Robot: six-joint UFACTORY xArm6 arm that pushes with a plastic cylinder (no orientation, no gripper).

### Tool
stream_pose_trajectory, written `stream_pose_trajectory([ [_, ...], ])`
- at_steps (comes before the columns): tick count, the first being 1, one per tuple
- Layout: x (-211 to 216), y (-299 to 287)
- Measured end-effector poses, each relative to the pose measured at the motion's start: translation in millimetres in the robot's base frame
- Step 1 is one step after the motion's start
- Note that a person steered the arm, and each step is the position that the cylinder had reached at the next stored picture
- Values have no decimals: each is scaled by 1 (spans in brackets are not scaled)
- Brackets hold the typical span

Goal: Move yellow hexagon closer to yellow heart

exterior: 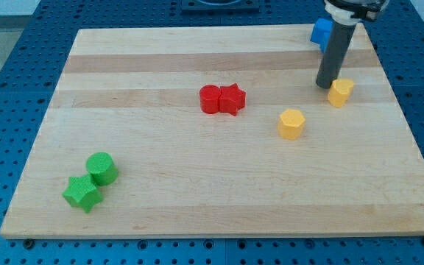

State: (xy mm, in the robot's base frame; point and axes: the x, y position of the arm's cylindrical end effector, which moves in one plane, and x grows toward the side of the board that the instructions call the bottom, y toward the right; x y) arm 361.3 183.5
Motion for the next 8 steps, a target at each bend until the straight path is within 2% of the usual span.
stream_pose_trajectory([
  [1, 0, -16],
  [2, 8, -56],
  [3, 27, -82],
  [8, 106, -111],
])
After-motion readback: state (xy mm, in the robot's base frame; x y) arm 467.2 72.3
